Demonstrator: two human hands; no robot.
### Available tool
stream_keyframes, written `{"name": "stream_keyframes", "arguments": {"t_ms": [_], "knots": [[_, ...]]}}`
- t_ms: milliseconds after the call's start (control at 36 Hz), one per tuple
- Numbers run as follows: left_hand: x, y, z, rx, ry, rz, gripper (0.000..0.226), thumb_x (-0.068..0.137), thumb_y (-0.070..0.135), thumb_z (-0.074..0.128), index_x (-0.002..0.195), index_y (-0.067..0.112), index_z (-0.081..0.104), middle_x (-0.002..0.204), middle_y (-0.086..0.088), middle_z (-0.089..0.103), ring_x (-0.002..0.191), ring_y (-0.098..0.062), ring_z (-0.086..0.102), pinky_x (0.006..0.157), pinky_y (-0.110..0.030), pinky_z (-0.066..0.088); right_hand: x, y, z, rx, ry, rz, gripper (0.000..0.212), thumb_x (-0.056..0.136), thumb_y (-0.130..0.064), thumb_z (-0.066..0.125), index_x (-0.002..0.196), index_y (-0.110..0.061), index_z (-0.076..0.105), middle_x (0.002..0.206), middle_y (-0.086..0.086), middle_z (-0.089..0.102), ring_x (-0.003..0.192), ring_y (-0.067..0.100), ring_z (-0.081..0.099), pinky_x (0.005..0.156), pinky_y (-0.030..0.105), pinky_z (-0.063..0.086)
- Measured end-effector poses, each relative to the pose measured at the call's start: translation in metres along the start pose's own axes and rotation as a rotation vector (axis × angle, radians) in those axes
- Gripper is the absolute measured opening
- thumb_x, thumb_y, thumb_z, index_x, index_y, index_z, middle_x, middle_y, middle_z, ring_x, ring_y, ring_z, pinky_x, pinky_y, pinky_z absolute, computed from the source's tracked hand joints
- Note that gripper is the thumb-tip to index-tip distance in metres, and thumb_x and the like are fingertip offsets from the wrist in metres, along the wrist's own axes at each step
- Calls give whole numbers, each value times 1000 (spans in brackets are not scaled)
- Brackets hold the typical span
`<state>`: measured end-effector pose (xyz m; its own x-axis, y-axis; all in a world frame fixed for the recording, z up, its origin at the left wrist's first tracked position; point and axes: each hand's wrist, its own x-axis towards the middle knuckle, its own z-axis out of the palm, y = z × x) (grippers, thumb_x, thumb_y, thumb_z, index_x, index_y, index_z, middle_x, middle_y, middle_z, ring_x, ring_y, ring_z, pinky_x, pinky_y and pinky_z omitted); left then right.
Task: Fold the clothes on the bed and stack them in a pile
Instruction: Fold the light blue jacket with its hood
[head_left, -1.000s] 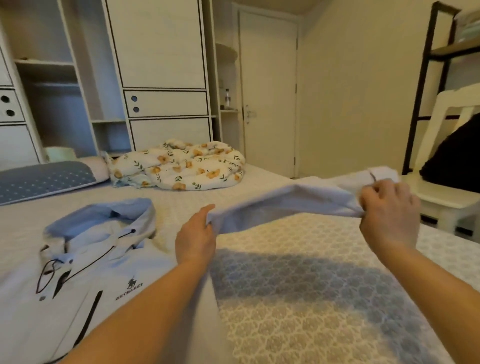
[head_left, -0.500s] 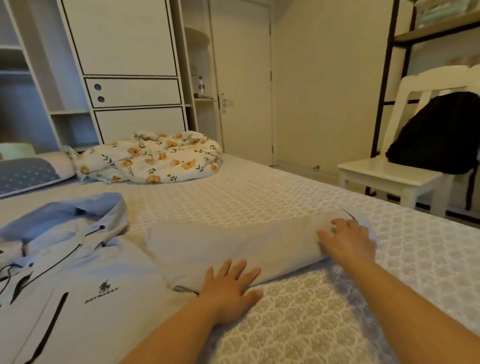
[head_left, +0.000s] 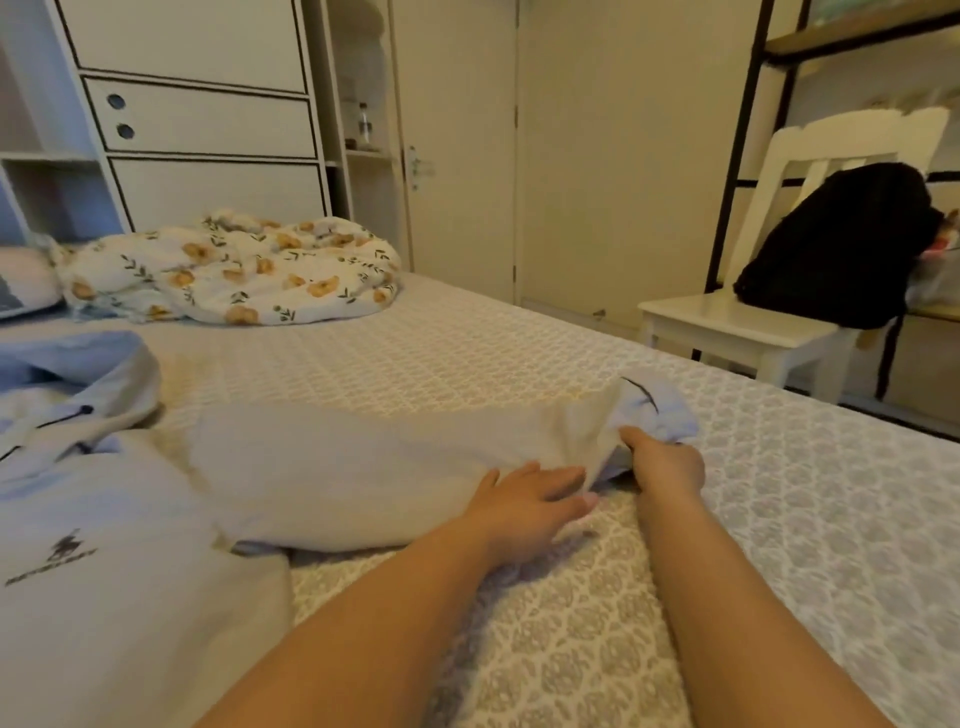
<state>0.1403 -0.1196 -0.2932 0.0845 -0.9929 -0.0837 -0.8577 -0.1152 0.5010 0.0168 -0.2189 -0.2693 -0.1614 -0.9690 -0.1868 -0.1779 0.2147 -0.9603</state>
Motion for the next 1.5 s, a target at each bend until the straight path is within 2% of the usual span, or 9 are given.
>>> {"name": "stream_keyframes", "arguments": {"t_ms": [111,222,333,472,583,750,972,1306,1500], "knots": [[-12,18,-24,-887,178,-87,101,82,55,63,149,40,-11,156,10,14,144,-18,19,111,-34,24,-27,-12,10,43,-41,-304,9,86,-15,60,86,-7,64,88,15,64,84,30,56,68,35,42],[-29,29,-63,-898,724,-110,122,68,43,82,149,42,-9,157,-5,16,139,-25,32,110,-37,32,-86,-29,32,-64,-147,-840,23,86,-8,59,108,-7,68,109,11,65,101,32,57,82,41,47],[-61,9,-110,-1018,954,-267,83,81,18,73,147,26,25,132,-11,55,117,-31,56,99,-45,46,-140,-36,63,-241,-421,-1159,33,90,-8,55,121,-6,64,132,10,56,119,31,50,94,39,43],[-136,-48,-175,-754,1107,-591,39,91,27,61,126,12,53,121,-12,61,108,-32,58,82,-33,47,-185,-39,98,-499,-569,-1289,66,85,-21,64,145,-18,37,154,3,27,141,21,27,112,32,24],[-208,-103,-216,-624,1158,-787,42,92,28,60,127,6,53,122,-16,60,108,-34,57,78,-37,43,-210,-32,120,-797,-531,-1241,85,85,-16,54,152,-27,2,160,-4,-1,147,15,3,117,29,9],[-346,-173,-246,-432,1398,-931,36,92,16,57,127,7,52,118,-23,60,107,-40,56,78,-40,42,-265,-42,157,-823,-577,-1225,77,92,-31,53,153,-25,7,160,-2,1,145,18,15,111,26,23],[-511,-242,-245,-50,1345,-1024,26,96,12,43,120,6,52,98,-26,58,74,-34,49,64,-40,39,-354,-15,215,-982,-877,-1278,62,96,-15,40,152,-27,16,160,1,7,145,18,15,115,26,16],[-604,-300,-295,-23,1560,-1061,21,92,4,42,110,2,52,105,-28,58,92,-41,55,72,-39,36,-501,0,291,-970,-1008,-1253,56,102,-30,29,152,-32,4,160,-6,5,145,18,12,114,49,19],[-565,-298,-267,-173,1266,-908,40,101,23,35,141,21,41,137,-17,50,121,-35,49,91,-36,37,-512,24,300,-1310,-1354,-1215,93,80,-79,39,152,-35,2,160,-4,-8,147,23,-7,116,53,0]]}}
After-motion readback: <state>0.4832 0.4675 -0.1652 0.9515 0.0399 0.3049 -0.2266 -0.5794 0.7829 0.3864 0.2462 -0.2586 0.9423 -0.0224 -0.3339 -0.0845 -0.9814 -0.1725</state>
